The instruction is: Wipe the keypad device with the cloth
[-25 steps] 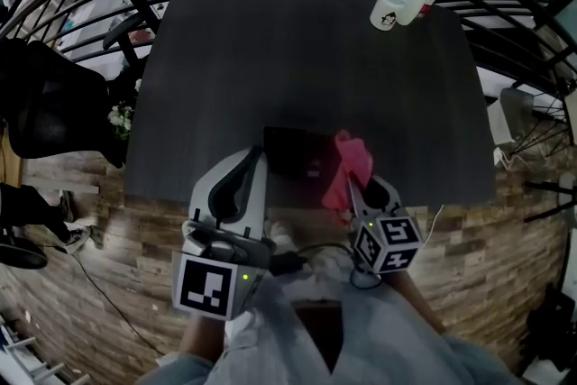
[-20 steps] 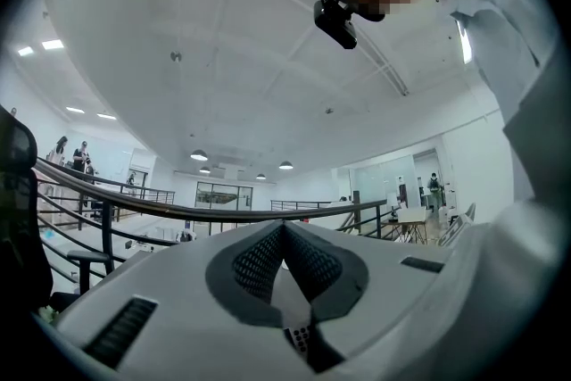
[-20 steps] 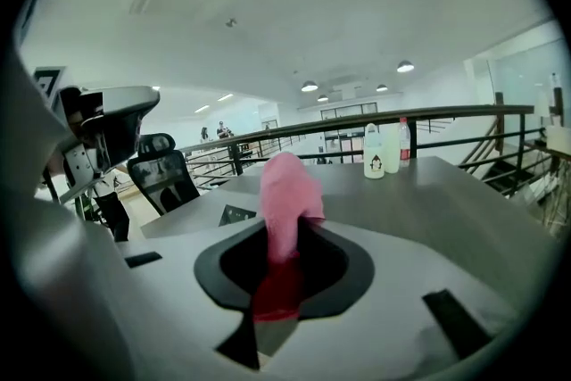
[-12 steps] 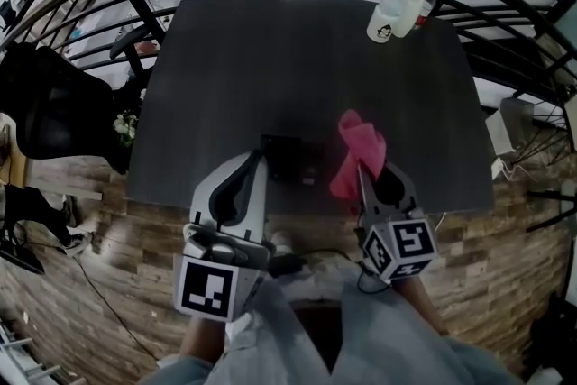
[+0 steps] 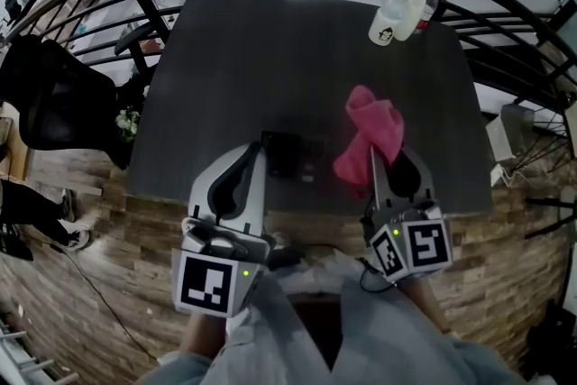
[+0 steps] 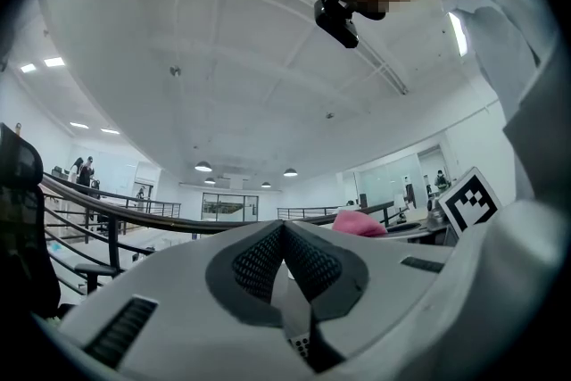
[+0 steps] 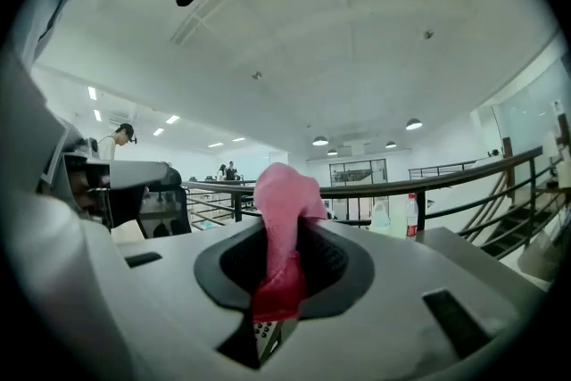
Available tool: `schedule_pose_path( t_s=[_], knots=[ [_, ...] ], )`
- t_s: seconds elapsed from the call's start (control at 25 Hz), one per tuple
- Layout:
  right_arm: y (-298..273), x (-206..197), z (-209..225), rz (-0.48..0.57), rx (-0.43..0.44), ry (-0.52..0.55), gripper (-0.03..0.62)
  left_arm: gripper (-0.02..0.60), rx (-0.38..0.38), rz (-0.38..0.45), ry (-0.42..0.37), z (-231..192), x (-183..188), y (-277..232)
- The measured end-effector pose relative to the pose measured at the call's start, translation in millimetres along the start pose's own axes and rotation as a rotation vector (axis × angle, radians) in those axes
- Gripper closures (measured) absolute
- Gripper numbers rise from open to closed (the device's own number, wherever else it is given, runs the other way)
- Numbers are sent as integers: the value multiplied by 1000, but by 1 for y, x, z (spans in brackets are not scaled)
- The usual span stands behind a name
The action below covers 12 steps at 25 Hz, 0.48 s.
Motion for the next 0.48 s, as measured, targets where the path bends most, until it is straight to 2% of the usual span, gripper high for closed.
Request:
schedule_pose_path(
  t_s=[0.48],
  knots=[
    [1,19,-2,42,20,9,522,578,43,21,-4,-6,5,8]
  ],
)
Point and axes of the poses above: the fingertips, and each gripper's own axes: y backward along the fingers, z to its right, x out of its top, the point moved 3 cm from there along y, backward along the fingers, and after that the axes turned 6 degrees about -x, right-handed, at the moved point
